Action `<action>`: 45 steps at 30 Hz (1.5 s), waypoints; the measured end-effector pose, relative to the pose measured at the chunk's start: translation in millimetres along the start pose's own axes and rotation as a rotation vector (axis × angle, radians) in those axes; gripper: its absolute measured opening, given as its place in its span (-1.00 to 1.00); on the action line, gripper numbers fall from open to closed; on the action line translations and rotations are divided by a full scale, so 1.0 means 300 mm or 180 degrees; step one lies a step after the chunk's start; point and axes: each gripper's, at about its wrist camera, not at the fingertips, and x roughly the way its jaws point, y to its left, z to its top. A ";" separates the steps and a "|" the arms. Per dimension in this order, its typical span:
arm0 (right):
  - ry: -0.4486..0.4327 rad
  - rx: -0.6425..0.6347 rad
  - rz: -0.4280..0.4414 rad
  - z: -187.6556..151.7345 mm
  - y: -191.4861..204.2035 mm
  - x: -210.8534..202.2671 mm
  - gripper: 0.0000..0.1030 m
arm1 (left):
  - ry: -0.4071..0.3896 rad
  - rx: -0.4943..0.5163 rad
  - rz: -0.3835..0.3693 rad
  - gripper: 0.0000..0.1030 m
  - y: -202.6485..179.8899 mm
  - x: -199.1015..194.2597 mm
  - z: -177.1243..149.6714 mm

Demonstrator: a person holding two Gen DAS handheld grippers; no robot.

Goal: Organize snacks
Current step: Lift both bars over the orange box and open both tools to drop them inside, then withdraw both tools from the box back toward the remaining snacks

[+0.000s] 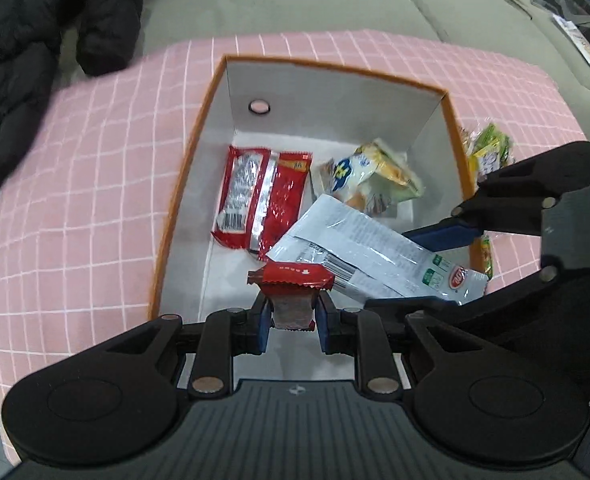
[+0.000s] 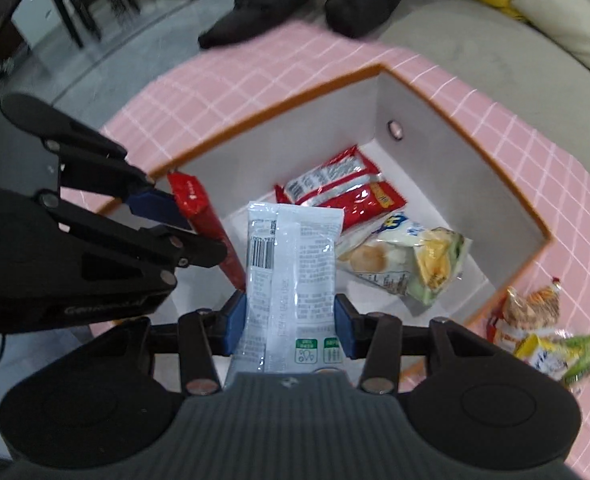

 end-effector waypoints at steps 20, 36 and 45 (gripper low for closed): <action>0.0368 -0.0060 0.0104 0.008 -0.063 0.227 -0.10 | 0.0176 0.0045 0.0224 -0.51 0.019 0.170 0.046; 0.0011 0.0028 -0.0125 -0.030 -0.058 0.057 0.06 | -0.0256 -0.0070 0.0509 -0.32 -0.011 0.035 0.015; -0.0584 0.0394 -0.0335 -0.113 -0.045 -0.175 0.13 | -0.0794 -0.0347 0.0685 -0.31 -0.067 -0.159 -0.047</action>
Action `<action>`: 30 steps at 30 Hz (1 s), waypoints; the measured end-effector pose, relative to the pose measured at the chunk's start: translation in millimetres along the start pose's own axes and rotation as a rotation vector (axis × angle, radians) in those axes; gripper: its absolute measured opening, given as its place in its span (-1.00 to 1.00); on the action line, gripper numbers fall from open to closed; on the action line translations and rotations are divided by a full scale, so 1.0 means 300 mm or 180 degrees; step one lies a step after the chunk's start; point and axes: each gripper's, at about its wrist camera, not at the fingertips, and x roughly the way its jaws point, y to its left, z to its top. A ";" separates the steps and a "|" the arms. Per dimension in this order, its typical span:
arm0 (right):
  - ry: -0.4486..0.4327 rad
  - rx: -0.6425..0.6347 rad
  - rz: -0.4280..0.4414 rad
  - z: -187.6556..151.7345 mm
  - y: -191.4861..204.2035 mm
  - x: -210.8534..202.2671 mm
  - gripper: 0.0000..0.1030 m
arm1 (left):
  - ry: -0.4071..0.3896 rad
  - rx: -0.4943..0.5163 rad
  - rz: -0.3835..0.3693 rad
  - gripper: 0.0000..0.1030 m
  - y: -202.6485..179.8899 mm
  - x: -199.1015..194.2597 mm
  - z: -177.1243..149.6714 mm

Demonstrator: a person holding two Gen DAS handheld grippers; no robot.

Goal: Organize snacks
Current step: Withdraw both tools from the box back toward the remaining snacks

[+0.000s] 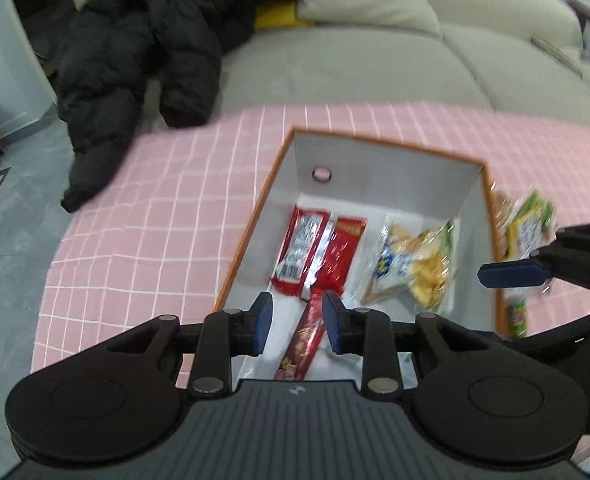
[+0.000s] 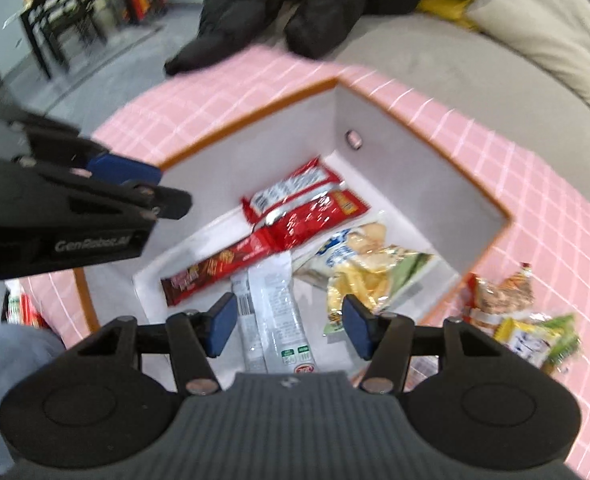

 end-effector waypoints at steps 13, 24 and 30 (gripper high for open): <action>-0.0744 0.0380 -0.0397 -0.204 -0.095 -0.309 0.24 | -0.0552 -0.0310 -0.0187 -0.31 -0.202 -0.231 -0.084; -0.1079 0.0509 -0.0790 -0.454 -0.188 -0.423 0.24 | -0.0660 -0.0266 -0.0517 -0.30 -0.393 -0.244 -0.173; -0.1131 0.0730 -0.0944 -0.594 -0.276 -0.418 0.24 | -0.0683 -0.0176 -0.0598 -0.28 -0.489 -0.215 -0.210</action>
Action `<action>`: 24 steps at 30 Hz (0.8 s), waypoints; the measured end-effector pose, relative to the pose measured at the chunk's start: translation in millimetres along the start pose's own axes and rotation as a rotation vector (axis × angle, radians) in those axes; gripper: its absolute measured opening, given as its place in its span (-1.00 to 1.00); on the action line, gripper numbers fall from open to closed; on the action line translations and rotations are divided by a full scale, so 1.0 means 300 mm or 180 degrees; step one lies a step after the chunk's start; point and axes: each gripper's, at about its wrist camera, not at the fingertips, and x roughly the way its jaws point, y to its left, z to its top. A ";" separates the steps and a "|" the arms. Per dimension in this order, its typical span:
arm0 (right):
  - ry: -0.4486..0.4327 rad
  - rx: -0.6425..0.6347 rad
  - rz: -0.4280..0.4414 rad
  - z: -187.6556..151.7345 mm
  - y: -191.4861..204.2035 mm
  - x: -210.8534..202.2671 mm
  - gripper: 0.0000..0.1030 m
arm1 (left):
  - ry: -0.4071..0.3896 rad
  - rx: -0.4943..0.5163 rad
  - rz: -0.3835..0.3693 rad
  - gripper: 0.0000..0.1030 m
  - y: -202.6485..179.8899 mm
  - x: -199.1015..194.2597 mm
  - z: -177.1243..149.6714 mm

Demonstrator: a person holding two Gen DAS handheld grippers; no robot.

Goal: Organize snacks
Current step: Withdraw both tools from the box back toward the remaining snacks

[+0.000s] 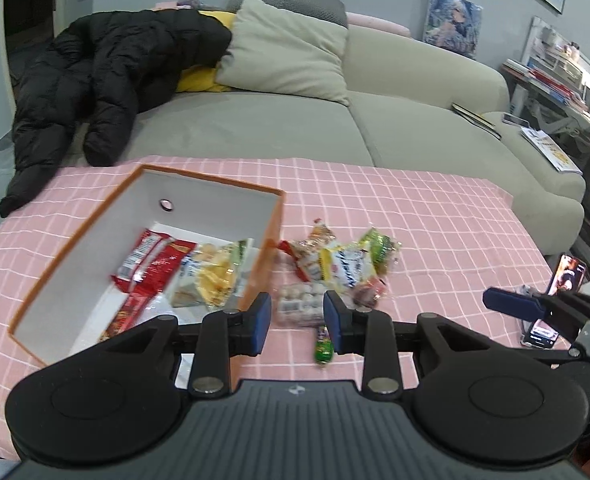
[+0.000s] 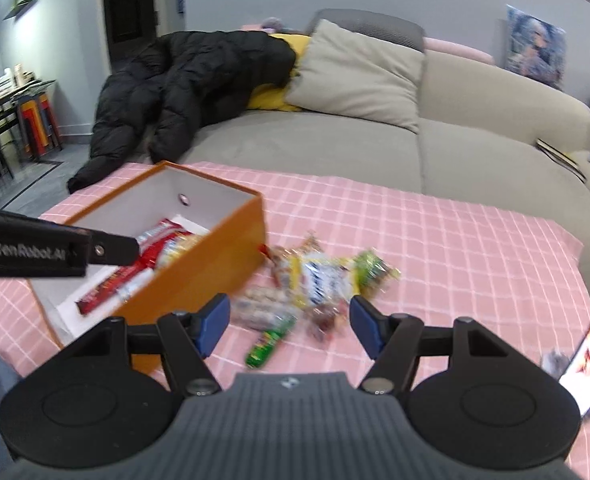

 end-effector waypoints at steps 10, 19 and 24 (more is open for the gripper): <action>0.0196 0.0285 -0.0271 -0.139 -0.146 0.051 0.30 | 0.0148 0.0157 -0.0094 -0.19 -0.088 0.105 -0.042; 0.0324 0.0320 -0.0202 -0.145 -0.163 0.129 0.29 | 0.0358 0.0224 -0.0014 -0.19 -0.088 0.223 -0.064; 0.0414 0.0204 -0.0137 -0.136 -0.129 0.211 0.24 | 0.0465 0.0287 -0.0036 -0.19 -0.081 0.286 -0.053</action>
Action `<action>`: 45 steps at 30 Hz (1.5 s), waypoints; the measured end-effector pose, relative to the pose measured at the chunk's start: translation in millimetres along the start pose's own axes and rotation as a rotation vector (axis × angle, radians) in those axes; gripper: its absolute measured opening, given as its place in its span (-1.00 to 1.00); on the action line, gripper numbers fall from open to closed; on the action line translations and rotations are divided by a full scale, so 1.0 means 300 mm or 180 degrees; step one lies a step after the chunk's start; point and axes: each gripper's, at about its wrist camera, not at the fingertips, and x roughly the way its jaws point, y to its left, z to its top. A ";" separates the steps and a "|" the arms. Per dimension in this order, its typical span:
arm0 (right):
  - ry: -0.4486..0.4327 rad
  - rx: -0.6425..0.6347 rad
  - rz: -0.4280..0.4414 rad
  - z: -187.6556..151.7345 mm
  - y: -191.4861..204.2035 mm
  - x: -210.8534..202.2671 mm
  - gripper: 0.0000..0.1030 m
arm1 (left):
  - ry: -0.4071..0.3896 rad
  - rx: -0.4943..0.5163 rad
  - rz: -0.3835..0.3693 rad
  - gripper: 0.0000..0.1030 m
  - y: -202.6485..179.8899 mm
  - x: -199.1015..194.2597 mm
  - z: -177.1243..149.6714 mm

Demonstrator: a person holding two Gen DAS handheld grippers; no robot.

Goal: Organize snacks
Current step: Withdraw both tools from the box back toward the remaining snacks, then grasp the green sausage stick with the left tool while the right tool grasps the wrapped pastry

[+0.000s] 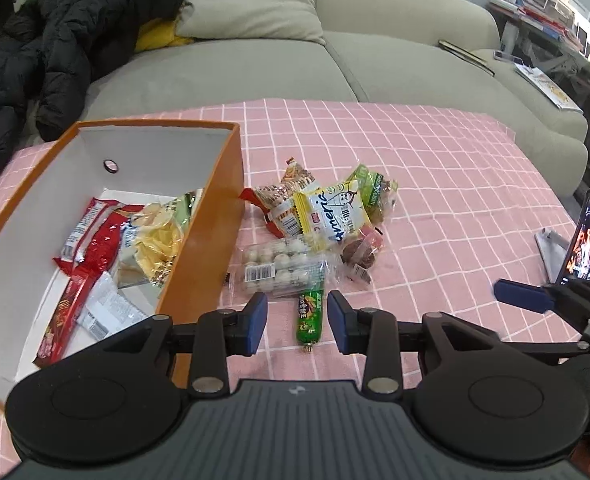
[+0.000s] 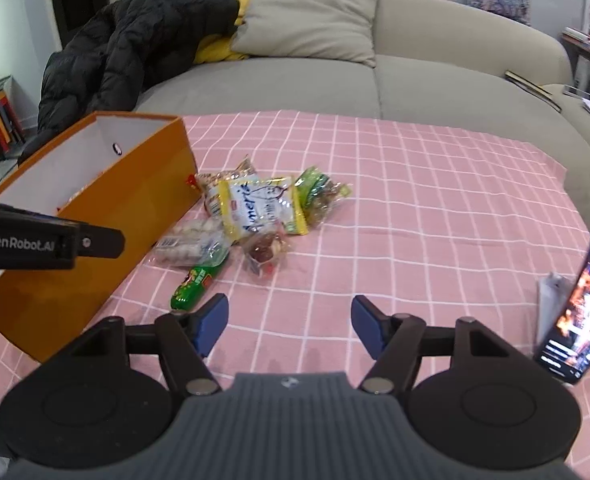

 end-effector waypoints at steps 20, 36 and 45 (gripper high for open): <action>-0.0074 -0.1297 0.0153 0.095 0.069 0.345 0.13 | 0.0476 0.0064 -0.0098 0.01 0.036 0.243 0.017; 0.0062 -0.1078 0.0128 0.077 0.045 0.353 -0.32 | 0.0545 -0.0024 -0.0233 0.02 0.031 0.286 -0.002; 0.0219 -0.0388 0.0147 0.008 -0.074 0.228 -0.32 | 0.0562 0.0194 -0.0033 0.07 -0.043 0.369 -0.011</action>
